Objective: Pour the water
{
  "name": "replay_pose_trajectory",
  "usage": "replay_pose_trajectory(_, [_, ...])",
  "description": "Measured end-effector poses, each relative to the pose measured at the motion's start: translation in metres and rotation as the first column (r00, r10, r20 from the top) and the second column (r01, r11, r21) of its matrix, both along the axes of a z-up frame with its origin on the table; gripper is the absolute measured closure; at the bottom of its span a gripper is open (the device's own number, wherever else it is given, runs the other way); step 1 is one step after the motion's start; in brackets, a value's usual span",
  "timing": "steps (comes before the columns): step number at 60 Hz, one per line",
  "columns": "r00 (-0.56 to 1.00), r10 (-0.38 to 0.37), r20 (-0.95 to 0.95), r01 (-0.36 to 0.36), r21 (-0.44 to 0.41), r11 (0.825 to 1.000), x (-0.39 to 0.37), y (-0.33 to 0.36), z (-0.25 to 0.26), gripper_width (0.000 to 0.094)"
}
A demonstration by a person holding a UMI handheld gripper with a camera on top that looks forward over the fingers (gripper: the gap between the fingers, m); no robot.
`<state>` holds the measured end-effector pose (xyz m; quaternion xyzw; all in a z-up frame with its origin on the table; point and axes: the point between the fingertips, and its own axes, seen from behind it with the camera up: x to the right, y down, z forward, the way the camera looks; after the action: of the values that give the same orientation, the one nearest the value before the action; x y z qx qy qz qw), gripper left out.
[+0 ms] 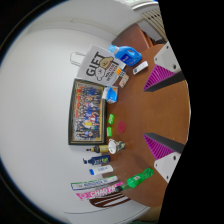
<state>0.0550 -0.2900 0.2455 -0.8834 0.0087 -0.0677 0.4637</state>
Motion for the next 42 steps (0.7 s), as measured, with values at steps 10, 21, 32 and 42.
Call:
replay_pose_trajectory(10, [1.000,0.007,-0.004,-0.007,-0.012,1.000,-0.020,-0.001,-0.011,0.0084])
replay_pose_trajectory(21, [0.996,0.077,-0.048,-0.078,-0.017,0.997,-0.082,-0.005,-0.037,0.0083])
replay_pose_trajectory(32, [0.972,0.205,-0.114,-0.205,0.007,0.979,-0.187,-0.002,-0.070,0.0079])
replay_pose_trajectory(42, [0.943,0.281,-0.177,-0.271,0.078,0.959,-0.279,0.027,-0.096,0.0075])
